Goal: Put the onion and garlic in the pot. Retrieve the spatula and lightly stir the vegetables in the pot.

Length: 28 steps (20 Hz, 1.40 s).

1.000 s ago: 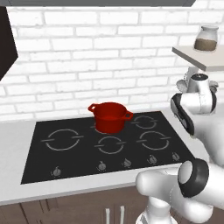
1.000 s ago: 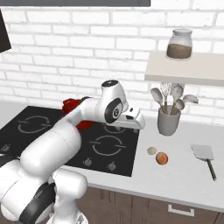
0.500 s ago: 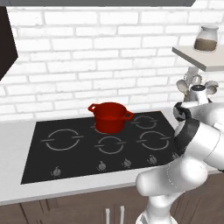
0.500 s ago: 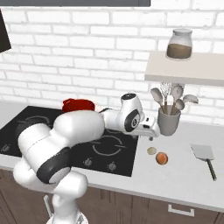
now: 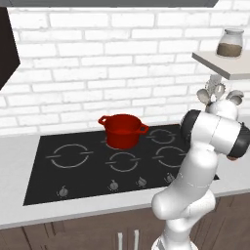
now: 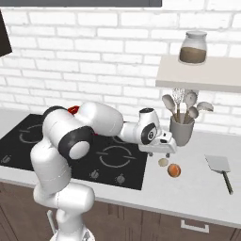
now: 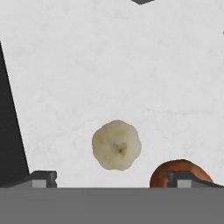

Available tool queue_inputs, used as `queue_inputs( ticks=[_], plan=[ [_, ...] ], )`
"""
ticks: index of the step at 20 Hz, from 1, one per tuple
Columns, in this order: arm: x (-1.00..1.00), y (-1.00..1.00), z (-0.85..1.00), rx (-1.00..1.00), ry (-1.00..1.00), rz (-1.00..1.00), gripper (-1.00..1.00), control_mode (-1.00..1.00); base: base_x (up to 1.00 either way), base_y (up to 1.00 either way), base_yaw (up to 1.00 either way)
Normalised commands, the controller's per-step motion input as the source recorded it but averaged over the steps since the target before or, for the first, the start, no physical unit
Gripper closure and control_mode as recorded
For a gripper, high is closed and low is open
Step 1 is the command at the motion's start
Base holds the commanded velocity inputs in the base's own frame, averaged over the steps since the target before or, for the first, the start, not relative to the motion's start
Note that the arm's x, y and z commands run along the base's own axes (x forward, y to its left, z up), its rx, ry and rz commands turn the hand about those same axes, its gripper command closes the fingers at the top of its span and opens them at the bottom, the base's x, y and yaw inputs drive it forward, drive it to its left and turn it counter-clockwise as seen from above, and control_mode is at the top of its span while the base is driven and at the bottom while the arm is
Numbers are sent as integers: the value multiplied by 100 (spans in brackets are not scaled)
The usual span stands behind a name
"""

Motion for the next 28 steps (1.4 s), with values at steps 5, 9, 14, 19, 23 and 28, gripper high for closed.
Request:
queue_inputs(
  ticks=[5,9,14,19,23,28],
  plan=[
    [5,-23,-38,0,3,2,-100,-100,0,0,0],
    [-7,-4,-30,0,0,2,-100,-100,0,0,0],
    [-24,8,-21,0,0,0,-100,-100,0,0,0],
    [10,0,-21,0,0,0,100,-100,0,0,0],
    [21,-3,-12,0,0,5,100,-100,0,0,0],
    [-29,8,33,6,-13,11,100,-100,0,0,0]
  ],
)
